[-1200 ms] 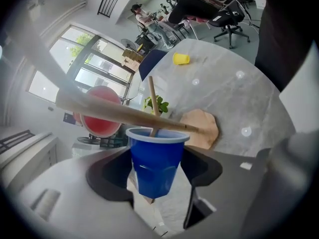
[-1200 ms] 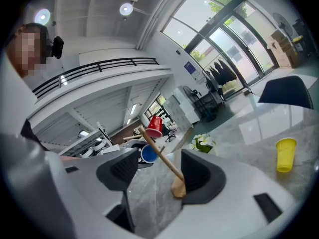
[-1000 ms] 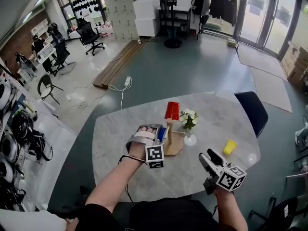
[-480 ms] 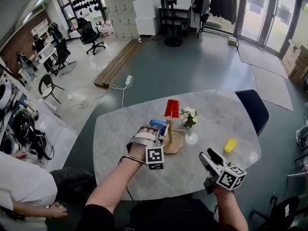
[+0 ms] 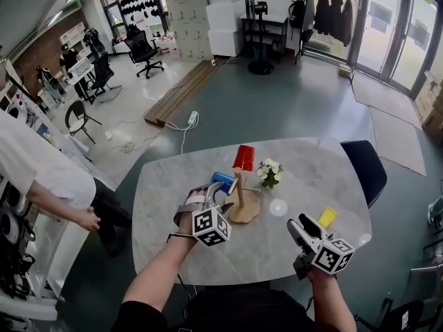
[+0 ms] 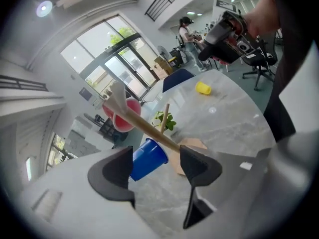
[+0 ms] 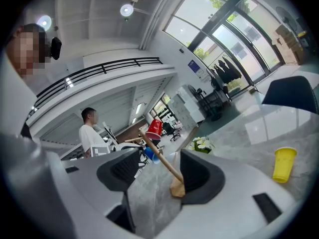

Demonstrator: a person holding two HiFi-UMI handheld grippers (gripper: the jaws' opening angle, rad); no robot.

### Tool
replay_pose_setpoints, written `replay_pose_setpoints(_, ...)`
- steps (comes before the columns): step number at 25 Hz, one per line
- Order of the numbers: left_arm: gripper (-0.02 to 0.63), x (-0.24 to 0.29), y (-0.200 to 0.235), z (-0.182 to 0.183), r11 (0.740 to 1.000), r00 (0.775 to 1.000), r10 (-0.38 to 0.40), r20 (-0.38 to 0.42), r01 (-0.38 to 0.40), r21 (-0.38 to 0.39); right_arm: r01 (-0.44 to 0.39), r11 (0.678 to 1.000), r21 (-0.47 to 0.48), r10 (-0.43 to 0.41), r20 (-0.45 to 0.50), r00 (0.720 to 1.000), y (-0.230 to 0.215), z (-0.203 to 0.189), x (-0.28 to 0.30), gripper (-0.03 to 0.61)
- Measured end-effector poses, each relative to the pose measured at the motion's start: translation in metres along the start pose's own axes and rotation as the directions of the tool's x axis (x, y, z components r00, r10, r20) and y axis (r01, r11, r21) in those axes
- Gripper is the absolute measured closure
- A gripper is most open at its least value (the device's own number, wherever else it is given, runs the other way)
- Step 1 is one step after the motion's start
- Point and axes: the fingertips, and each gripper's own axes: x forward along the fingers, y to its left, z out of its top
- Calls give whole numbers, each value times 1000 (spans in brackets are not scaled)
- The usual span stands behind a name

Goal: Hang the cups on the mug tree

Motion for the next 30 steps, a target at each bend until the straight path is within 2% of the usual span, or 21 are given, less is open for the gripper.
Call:
replay_pose_setpoints(2,311,-10,-4,2,994,1000,8,11,-7,-106,-17,1000,-2,17,-9,1000,-6,4,-5,313)
replay_pose_setpoints(4,311,-23,-5,3,965,999,9,42,2,-261,-31,1000,-6,31,-26,999,-8,7,-7,316)
replay_pose_setpoints(6,313,-38,-5,5,904,996,22,90,18,-428,-35,999,-14,35,-43,998,-10,10,-8,319)
replay_pose_setpoints(8,313,-50,-5,7,840,990,58,126,20,-542,-25,999,-21,24,-44,999,-15,13,-8,323)
replay_pose_setpoints(12,346,-70,-1,7,751,970,139,199,28,-660,20,999,-49,-20,-8,1000,-21,18,-1,387)
replay_pose_setpoints(15,373,-81,5,3,694,951,180,250,57,-717,39,997,-64,-39,0,999,-14,17,10,390)
replay_pose_setpoints(18,395,-87,10,-3,680,939,192,287,84,-728,47,994,-96,-48,-12,999,1,15,21,397)
replay_pose_setpoints(24,397,-84,5,-20,701,920,163,357,147,-698,110,983,-144,-112,-3,994,21,5,37,376)
replay_pose_setpoints(27,399,-70,-9,-22,682,919,127,373,192,-705,145,976,-165,-150,-22,988,17,2,30,364)
replay_pose_setpoints(30,420,-58,-34,-9,667,912,66,405,262,-698,209,963,-168,-214,-16,977,1,7,13,360)
